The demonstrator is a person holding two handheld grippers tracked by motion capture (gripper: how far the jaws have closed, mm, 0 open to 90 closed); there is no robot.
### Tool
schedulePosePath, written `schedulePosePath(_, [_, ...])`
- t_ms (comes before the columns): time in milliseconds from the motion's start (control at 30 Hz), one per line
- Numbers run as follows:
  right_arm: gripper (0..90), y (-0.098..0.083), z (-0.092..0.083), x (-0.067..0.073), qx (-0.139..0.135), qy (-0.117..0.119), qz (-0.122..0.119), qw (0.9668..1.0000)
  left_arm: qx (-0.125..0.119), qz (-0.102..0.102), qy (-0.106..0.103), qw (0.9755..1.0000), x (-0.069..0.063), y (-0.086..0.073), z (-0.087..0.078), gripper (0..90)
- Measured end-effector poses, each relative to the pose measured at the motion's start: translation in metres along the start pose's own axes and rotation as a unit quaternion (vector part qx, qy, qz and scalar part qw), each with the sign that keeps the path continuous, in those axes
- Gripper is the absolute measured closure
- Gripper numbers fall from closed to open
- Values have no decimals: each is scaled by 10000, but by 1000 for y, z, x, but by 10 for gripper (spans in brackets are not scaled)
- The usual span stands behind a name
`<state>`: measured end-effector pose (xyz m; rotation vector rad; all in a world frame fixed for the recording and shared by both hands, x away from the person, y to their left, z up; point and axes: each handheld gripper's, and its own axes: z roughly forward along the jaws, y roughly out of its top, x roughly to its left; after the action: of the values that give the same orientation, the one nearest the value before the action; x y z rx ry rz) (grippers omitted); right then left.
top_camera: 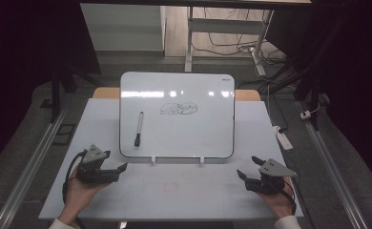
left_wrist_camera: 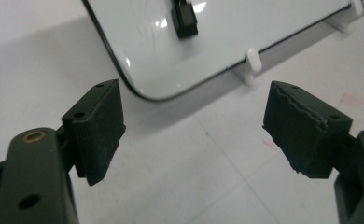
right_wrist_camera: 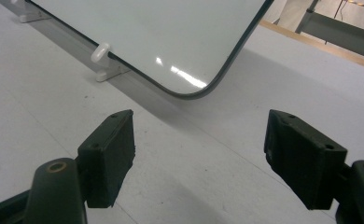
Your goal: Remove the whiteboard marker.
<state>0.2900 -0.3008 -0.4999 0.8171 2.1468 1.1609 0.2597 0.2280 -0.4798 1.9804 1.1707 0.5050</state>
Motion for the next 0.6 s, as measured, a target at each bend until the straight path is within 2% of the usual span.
schedulePosePath(33, [243,0,0,1,3,1,-10,10000,0,0,0,10000,0,0,0,217])
schedulePosePath(300, [243,-1,2,2,26,18,-20,10000,-151,257,135,9995,-5,37,12,239])
schedulePosePath(333, [243,-1,2,2,26,13,-17,10000,-151,257,135,9995,-5,37,12,242])
schedulePosePath(400, [244,0,2,2,9,6,-25,10000,-228,317,287,9988,-5,54,19,252])
schedulePosePath(467, [245,0,2,3,13,-4,-24,10000,-261,332,381,9984,-4,65,25,265])
schedulePosePath(500, [245,0,2,3,13,-8,-22,10000,-261,332,381,9984,-4,65,25,272])
schedulePosePath(567, [245,0,2,3,13,-15,-29,10000,-257,395,585,9972,-3,80,37,296])
schedulePosePath(600, [245,-1,2,3,18,-19,-26,10000,-257,395,585,9972,-3,80,37,310])
